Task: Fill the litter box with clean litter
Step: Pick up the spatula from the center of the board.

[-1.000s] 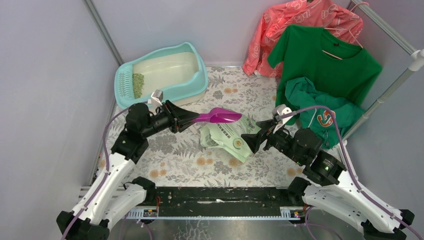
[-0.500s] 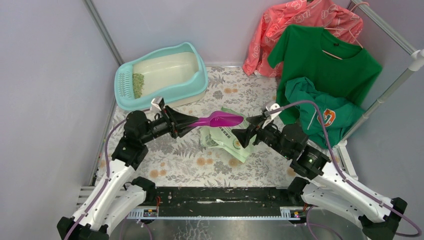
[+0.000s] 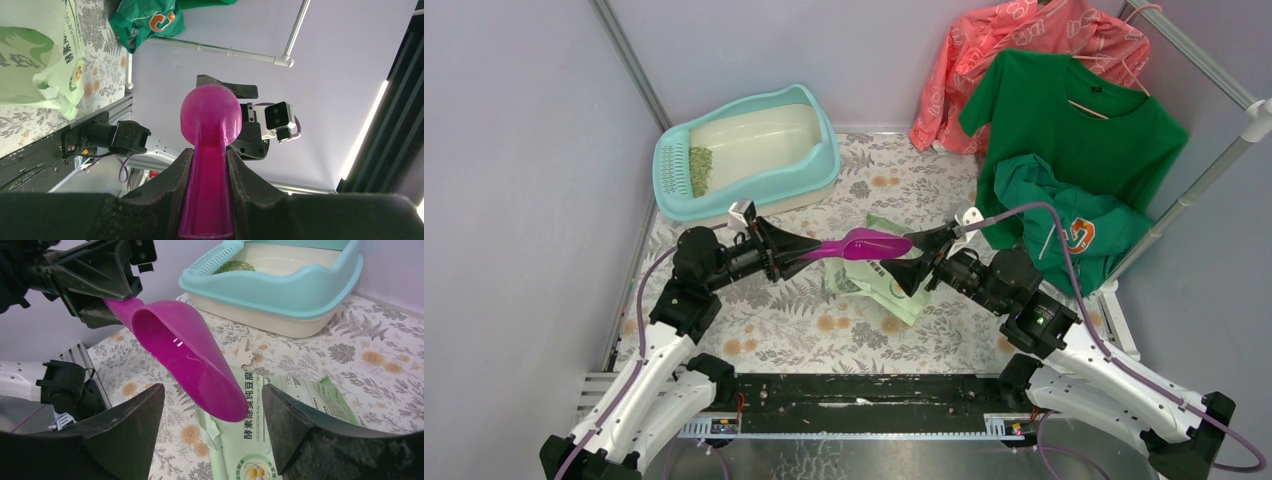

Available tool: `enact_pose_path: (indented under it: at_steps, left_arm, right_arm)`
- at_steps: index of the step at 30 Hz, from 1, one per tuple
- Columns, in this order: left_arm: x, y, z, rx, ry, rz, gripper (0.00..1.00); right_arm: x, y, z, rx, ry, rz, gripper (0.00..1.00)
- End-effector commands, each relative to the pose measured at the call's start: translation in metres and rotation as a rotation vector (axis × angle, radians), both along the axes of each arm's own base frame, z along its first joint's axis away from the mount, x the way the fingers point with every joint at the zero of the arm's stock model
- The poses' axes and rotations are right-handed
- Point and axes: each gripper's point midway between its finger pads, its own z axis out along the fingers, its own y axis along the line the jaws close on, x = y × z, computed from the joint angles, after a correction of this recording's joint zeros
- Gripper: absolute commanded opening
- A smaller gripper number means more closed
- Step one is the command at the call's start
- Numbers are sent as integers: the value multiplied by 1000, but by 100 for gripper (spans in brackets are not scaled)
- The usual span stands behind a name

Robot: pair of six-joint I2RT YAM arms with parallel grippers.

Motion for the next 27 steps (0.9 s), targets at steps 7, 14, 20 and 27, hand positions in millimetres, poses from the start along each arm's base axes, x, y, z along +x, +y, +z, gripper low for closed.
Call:
enact_pose_path:
  at_steps: [7,14,20,27]
  left_arm:
    - [-8,-3,13,-40,-67,-53,3]
    - [-11,-3,9,-40,-72,-73,5]
    - [-14,-4,0,-38,-69,-83,12]
    - [-12,-5,0,-9,-125,-93,64]
  right_arm:
    - [-4,15,29,60,-77,82,53]
    - [-1,20,31,77,-80,86,46]
    - [-5,19,44,98,-100,97,31]
    - [-7,24,42,95,-52,121,0]
